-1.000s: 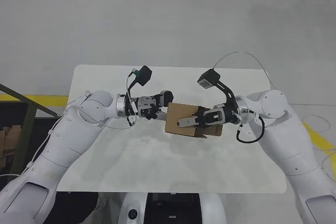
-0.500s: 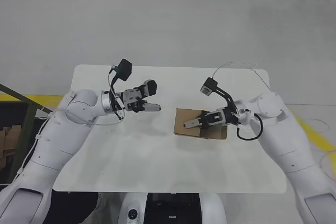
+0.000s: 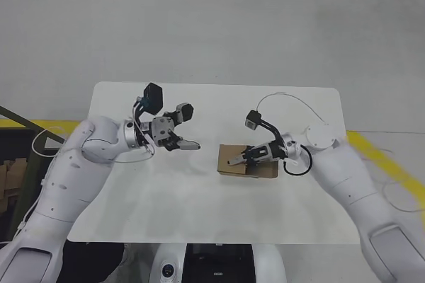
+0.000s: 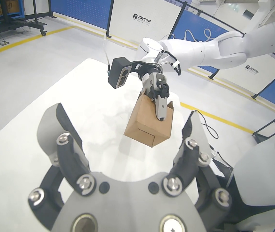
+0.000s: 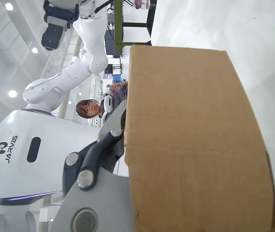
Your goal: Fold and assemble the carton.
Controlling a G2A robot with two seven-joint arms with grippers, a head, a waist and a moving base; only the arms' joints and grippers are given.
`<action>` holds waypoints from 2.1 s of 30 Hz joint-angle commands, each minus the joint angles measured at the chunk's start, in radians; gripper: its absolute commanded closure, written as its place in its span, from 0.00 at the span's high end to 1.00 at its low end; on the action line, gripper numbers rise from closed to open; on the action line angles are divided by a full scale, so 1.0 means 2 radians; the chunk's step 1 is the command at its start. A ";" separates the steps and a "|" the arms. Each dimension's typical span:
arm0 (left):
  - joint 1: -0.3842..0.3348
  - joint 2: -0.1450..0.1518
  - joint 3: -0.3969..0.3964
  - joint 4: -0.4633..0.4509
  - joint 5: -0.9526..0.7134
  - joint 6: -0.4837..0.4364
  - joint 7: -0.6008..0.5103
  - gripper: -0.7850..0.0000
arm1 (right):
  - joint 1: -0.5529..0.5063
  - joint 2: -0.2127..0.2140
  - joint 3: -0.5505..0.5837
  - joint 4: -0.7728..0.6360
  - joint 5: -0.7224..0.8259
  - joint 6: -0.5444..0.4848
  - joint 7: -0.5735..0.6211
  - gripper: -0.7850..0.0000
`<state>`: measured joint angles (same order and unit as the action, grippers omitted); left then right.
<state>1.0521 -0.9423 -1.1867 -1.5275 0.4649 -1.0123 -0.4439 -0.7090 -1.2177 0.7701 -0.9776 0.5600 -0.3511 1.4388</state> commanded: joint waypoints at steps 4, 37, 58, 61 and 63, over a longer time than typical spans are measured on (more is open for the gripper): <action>0.006 0.002 0.004 -0.005 0.056 0.000 0.031 1.00 | 0.017 -0.017 -0.023 0.039 0.002 -0.004 -0.017 0.00; 0.001 0.027 0.039 -0.001 0.200 0.000 0.159 1.00 | 0.064 -0.072 -0.064 0.155 -0.036 0.040 -0.052 1.00; 0.015 0.032 0.037 0.000 0.270 0.000 0.194 1.00 | -0.019 0.003 0.067 -0.034 -0.097 0.054 -0.062 1.00; 0.021 0.030 0.041 -0.005 0.292 0.004 0.204 1.00 | -0.048 0.019 0.105 -0.093 -0.110 0.057 -0.068 1.00; 0.025 0.029 0.043 -0.010 0.311 0.009 0.215 1.00 | -0.070 0.029 0.129 -0.137 -0.119 0.063 -0.075 1.00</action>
<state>1.0982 -0.8826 -1.1018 -1.5431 1.0649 -0.9999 -0.0266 -0.8268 -1.1691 1.0028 -1.2027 0.3305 -0.2313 1.2951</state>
